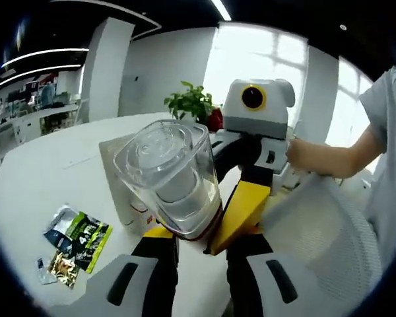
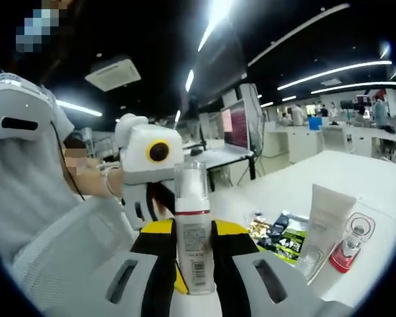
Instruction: Arrange the skincare products in the storage area until every visible bottle or jar stands upright without overlapping.
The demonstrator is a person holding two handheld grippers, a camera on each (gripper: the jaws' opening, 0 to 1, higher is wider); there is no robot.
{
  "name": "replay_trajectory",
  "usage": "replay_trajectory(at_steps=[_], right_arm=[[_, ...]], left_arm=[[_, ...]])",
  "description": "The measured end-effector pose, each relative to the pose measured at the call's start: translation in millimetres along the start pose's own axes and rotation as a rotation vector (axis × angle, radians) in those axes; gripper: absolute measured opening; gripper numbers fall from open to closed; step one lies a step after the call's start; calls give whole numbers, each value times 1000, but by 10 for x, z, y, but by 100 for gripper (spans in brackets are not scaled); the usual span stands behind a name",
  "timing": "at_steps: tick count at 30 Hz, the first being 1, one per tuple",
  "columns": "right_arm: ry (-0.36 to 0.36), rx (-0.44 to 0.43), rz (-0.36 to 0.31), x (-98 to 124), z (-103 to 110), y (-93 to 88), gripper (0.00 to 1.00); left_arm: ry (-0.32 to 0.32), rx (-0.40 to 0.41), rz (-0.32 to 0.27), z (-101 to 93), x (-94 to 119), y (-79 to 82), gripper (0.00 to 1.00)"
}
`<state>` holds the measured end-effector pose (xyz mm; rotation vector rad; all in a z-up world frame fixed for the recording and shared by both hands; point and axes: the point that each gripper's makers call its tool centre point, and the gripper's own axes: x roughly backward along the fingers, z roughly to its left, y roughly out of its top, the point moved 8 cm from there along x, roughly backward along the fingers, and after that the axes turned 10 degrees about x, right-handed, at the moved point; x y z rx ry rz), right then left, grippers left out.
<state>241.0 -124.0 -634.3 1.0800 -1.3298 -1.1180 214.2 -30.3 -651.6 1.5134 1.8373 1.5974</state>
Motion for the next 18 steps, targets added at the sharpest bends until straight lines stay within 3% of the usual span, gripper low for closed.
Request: replay_trajectory(at_steps=[18], right_arm=[[21, -26, 2, 73, -30, 0, 19]], left_arm=[[-3, -10, 37, -20, 36, -17, 19]])
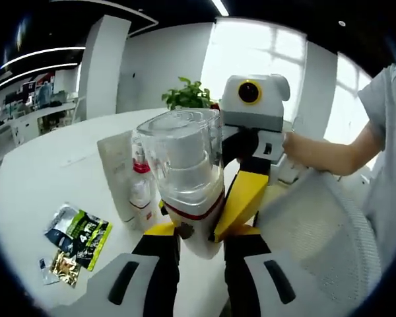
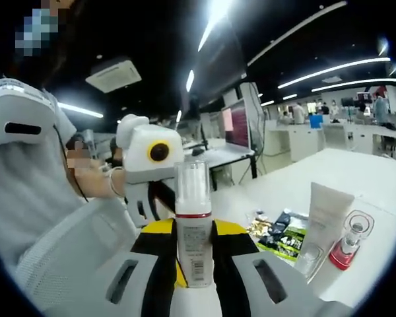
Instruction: Arrange the skincare products in the storage area until every visible bottle or jar stands upright without overlapping.
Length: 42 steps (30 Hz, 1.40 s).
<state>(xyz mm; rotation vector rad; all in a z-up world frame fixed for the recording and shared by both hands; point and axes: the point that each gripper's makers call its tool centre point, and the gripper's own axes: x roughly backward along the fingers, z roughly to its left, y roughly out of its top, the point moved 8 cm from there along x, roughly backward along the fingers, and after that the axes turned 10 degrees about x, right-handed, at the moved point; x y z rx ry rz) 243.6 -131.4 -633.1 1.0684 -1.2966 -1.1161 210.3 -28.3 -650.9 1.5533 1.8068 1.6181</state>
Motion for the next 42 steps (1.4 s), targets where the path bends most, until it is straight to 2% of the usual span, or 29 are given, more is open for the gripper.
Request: replay_trajectory(at_steps=[10, 13, 15, 18, 22, 25, 34, 38, 42], right_arm=[[19, -58, -6, 87, -11, -26, 19], [32, -100, 5, 79, 2, -52, 19], [23, -99, 25, 51, 12, -84, 20], [-2, -120, 53, 20, 9, -100, 20], [-84, -165, 85, 1, 3, -90, 21], [-125, -145, 137, -6, 44, -88, 21], [-160, -122, 97, 103, 82, 86, 25], [-173, -113, 64, 176, 32, 201, 23], [-163, -100, 64, 186, 19, 213, 22]], left_arm=[[-6, -1, 24, -27, 13, -12, 17], [-10, 19, 45, -33, 5, -37, 17], [12, 5, 70, -11, -3, -71, 17], [29, 13, 82, 0, 12, -82, 17], [76, 29, 77, 53, 26, -73, 17], [84, 35, 79, 61, 22, -75, 17], [70, 17, 102, 43, 1, -107, 17], [71, -4, 129, 35, -16, -144, 17], [58, -12, 139, 1, -32, -162, 17]])
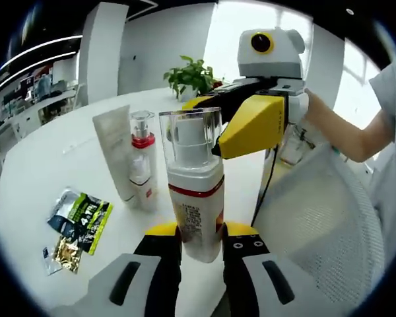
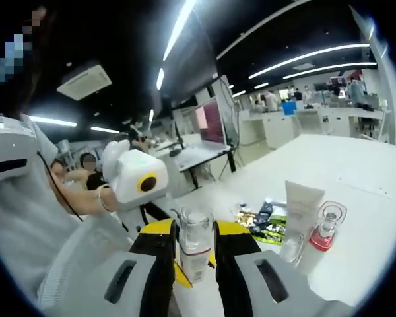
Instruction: Arrange the skincare products in the storage area until every visible bottle or jar stands upright without overlapping.
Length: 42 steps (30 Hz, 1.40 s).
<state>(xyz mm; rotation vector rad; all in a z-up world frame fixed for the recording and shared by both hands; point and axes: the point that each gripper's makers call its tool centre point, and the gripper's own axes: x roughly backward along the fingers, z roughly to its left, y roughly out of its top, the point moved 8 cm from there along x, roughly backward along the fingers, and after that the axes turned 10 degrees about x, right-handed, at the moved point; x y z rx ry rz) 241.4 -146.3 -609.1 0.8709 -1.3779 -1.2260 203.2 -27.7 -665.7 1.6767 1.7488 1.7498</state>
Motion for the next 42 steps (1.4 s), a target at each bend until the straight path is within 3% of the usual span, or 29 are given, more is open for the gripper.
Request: replay_trajectory(at_steps=[10, 14, 27, 30, 34, 39, 42], right_arm=[[36, -7, 20, 12, 26, -100, 19], [54, 35, 32, 13, 91, -138, 17], [80, 64, 35, 66, 72, -200, 17], [74, 78, 70, 55, 53, -234, 17], [72, 88, 62, 71, -5, -263, 17], [70, 134, 68, 86, -64, -307, 17], [67, 140, 70, 83, -108, -339, 17]], left_arm=[[-23, -35, 53, -36, -62, -58, 17], [-45, -57, 89, -70, -128, -82, 18], [-89, -100, 117, -70, -226, -70, 20], [-91, -100, 131, -56, -253, -86, 25], [-82, -103, 132, -7, -266, -72, 27], [-67, -111, 123, 56, -270, -27, 19], [-67, -107, 125, 55, -312, -8, 18]])
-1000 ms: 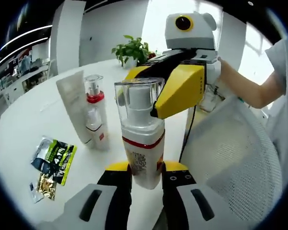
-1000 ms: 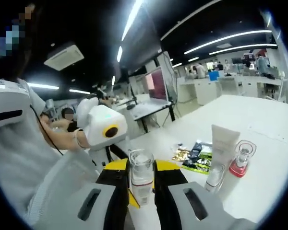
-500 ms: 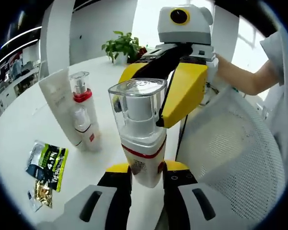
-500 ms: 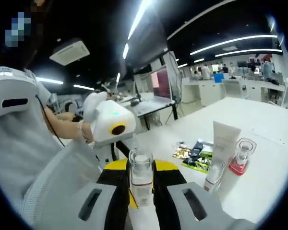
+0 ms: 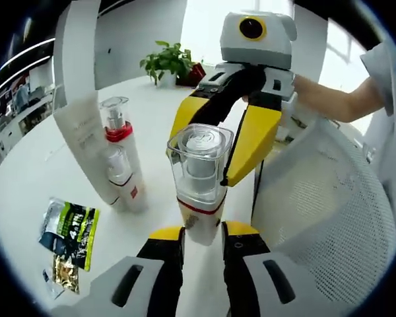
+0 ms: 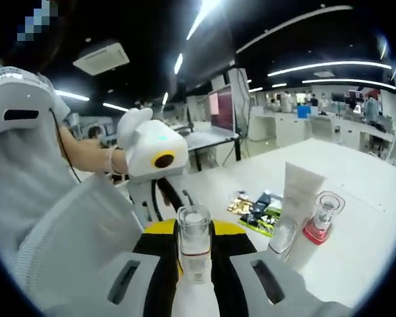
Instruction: Arrange the skincare products in the storage area until every visible bottle or jar stands upright without overlapping.
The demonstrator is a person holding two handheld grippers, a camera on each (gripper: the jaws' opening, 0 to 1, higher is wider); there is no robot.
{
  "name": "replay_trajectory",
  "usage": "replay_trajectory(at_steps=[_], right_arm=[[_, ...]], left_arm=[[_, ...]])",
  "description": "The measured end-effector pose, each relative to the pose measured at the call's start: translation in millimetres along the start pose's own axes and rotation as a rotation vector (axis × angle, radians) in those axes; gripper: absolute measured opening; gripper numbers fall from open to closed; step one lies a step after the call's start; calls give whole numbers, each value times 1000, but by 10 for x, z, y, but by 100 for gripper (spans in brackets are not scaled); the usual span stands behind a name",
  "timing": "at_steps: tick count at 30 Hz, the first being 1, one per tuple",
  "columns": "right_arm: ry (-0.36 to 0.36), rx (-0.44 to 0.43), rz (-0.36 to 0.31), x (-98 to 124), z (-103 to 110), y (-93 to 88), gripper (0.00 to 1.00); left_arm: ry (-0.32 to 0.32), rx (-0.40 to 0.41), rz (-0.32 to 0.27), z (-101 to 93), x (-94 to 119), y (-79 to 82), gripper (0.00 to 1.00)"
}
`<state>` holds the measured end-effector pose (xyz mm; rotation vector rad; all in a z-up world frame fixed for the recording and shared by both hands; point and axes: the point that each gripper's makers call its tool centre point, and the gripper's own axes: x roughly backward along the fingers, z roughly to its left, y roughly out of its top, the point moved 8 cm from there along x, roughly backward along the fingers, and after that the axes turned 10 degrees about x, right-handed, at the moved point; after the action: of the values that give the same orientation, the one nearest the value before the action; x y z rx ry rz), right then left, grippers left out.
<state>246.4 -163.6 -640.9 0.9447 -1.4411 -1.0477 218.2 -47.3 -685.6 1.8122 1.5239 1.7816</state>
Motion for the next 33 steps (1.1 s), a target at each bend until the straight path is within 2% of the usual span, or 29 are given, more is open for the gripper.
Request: replay_trajectory(at_steps=[9, 22, 30, 33], right_arm=[[3, 41, -7, -28, -49, -111, 17], [-7, 36, -1, -68, -132, -380, 17], [-24, 50, 8, -78, -225, -475, 17], [-36, 68, 33, -84, -239, -538, 17]], left_arm=[[26, -1, 34, 121, -123, 15, 18], [36, 14, 113, 271, -370, -28, 18], [52, 36, 117, 374, -446, -7, 18], [59, 39, 121, 403, -465, -18, 13]])
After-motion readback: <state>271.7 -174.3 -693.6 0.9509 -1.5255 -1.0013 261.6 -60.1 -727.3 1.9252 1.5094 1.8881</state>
